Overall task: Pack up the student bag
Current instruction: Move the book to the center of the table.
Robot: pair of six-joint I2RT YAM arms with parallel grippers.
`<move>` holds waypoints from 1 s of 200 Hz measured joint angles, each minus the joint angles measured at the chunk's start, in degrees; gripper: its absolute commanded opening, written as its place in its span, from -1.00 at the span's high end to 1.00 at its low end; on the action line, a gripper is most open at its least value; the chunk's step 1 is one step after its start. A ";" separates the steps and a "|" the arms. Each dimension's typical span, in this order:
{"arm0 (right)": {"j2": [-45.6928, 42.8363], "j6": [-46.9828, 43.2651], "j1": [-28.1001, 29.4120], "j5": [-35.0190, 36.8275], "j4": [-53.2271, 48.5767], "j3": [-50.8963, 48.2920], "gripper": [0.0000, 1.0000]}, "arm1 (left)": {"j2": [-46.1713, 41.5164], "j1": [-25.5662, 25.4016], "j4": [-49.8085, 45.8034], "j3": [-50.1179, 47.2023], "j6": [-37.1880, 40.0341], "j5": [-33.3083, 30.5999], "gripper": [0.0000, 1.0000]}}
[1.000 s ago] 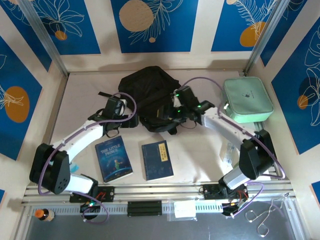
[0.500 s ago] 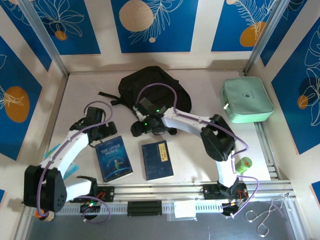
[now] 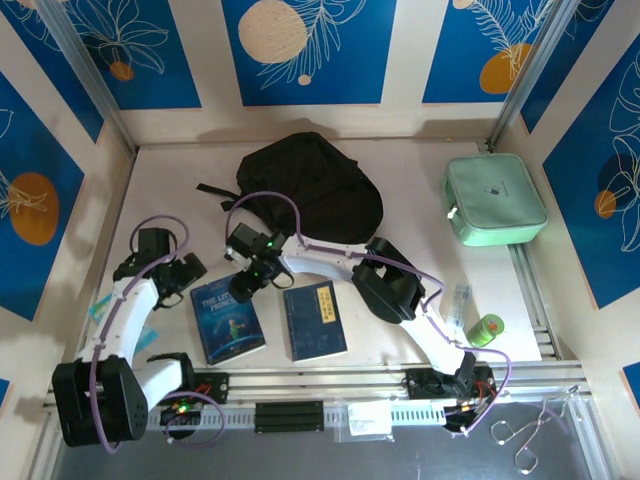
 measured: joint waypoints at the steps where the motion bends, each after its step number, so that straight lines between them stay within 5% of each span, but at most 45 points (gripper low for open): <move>1: 0.09 0.00 0.00 0.07 -0.04 0.07 -0.57 | 0.00 0.09 0.02 -0.07 -0.02 0.13 -1.00; 116: 8.04 3.34 -3.08 13.90 -3.96 12.74 -0.42 | 1.53 0.98 1.66 -1.33 1.49 7.78 -0.89; 163: 8.28 5.97 -7.21 8.92 -5.22 13.68 -0.38 | 2.80 -0.48 4.39 -3.65 -0.13 13.77 -0.66; 200: 4.17 6.82 -8.46 0.57 -3.30 7.56 -0.21 | 4.20 -1.27 7.34 -5.03 -2.43 18.12 -0.28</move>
